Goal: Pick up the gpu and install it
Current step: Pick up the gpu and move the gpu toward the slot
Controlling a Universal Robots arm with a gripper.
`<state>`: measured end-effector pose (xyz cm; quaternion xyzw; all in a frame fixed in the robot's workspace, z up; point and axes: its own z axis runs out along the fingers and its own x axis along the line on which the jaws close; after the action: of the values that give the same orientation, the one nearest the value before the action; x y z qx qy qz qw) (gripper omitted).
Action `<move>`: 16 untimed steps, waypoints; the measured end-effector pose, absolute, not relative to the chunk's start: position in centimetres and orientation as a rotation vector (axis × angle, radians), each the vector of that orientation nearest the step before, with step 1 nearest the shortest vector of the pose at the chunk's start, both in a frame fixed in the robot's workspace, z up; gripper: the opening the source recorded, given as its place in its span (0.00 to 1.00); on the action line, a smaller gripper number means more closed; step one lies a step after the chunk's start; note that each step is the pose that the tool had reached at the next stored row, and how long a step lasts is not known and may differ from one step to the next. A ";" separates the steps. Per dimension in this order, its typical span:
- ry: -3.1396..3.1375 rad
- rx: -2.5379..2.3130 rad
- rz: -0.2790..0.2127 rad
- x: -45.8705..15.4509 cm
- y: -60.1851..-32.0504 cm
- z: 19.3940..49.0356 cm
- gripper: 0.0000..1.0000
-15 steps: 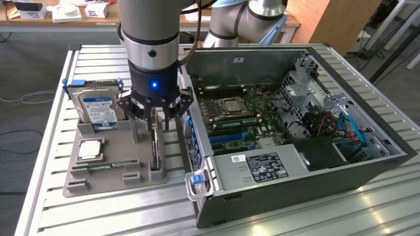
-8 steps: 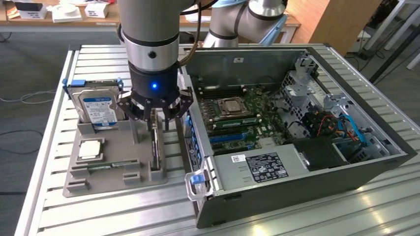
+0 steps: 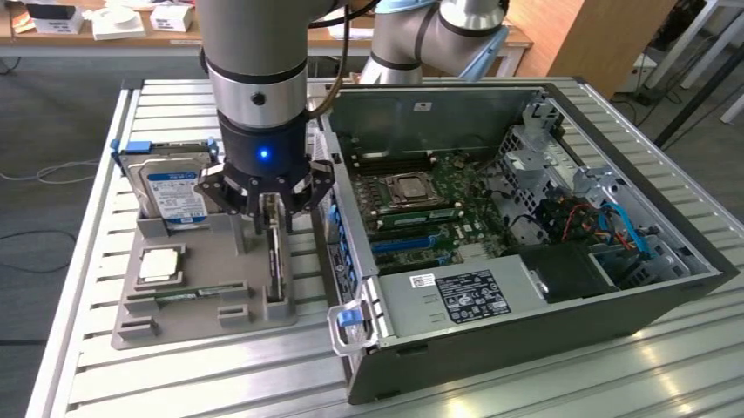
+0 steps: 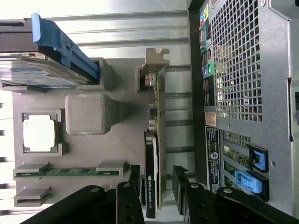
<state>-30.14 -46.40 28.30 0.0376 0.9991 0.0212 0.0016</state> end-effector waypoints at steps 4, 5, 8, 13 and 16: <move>3.135 0.118 0.067 -30.1 -46.7 28.3 0.42; 3.135 0.118 0.067 -30.1 -46.9 28.2 0.42; 3.136 0.118 0.066 -30.1 -47.2 28.3 0.42; 3.135 0.118 0.067 -30.1 -47.2 28.2 0.42; 3.136 0.118 0.066 -30.1 -47.2 27.6 0.42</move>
<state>-30.14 -47.18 27.64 0.0376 0.9991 0.0212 0.0016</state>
